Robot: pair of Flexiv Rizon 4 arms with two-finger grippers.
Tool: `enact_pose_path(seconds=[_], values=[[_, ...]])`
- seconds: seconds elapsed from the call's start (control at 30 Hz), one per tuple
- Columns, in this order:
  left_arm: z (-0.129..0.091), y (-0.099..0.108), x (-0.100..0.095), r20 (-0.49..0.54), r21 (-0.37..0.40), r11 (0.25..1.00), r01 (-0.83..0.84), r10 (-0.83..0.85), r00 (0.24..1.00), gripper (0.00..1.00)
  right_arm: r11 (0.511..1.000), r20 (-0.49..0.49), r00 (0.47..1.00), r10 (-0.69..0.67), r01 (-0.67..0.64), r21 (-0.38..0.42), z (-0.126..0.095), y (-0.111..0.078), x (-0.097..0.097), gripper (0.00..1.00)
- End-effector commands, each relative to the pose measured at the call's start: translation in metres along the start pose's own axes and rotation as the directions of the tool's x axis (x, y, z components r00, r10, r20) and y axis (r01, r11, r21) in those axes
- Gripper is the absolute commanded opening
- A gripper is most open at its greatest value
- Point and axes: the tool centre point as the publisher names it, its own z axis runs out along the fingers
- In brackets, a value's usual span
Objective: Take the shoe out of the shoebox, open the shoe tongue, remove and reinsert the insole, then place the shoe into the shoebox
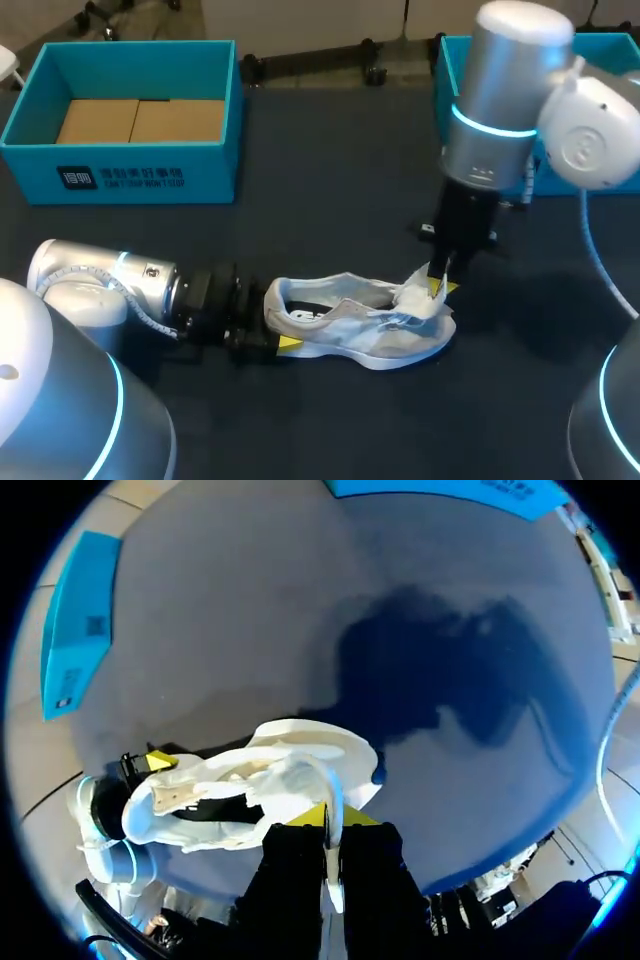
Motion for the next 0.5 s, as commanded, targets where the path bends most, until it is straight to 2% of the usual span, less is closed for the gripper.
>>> enact_pose_path(seconds=[0.03,0.13,0.2,0.23,0.27,0.3,0.33,0.5], values=[[-0.002,0.003,0.0,-0.001,-0.002,1.0,0.0,0.0,1.0,0.0,1.0,-0.192,0.981,-0.003,0.004,0.007,0.005,0.002,-0.011,0.05],[-0.002,0.003,0.0,-0.001,-0.002,1.0,0.0,0.0,1.0,0.0,1.0,-0.202,0.979,0.004,-0.002,0.009,0.007,0.0,-0.013,0.21],[-0.002,0.003,0.0,-0.001,-0.002,1.0,0.0,0.0,1.0,0.0,1.0,-0.201,0.979,0.013,-0.011,0.011,0.005,-0.003,-0.015,0.37],[-0.002,0.003,0.0,-0.001,-0.002,1.0,0.0,0.0,1.0,0.0,1.0,-0.191,0.981,0.02,-0.019,0.01,0.002,-0.006,-0.015,0.49],[-0.002,0.003,0.0,-0.001,-0.002,1.0,0.0,0.0,1.0,0.0,1.0,-0.184,0.983,0.025,-0.023,0.009,-0.001,-0.007,-0.015,0.85],[-0.002,0.003,0.0,-0.001,-0.002,1.0,0.0,0.0,1.0,0.0,1.0,-0.173,0.984,0.03,-0.029,0.007,-0.004,-0.009,-0.014,0.97],[-0.002,0.003,0.0,-0.001,-0.002,1.0,0.0,0.0,1.0,0.0,0.999,-0.165,0.986,0.032,-0.032,0.004,-0.007,-0.01,-0.014,1.0],[-0.002,0.003,0.0,-0.001,-0.002,1.0,0.0,0.0,1.0,0.0,0.999,-0.081,0.996,0.041,-0.044,-0.03,-0.032,-0.023,-0.003,1.0]])
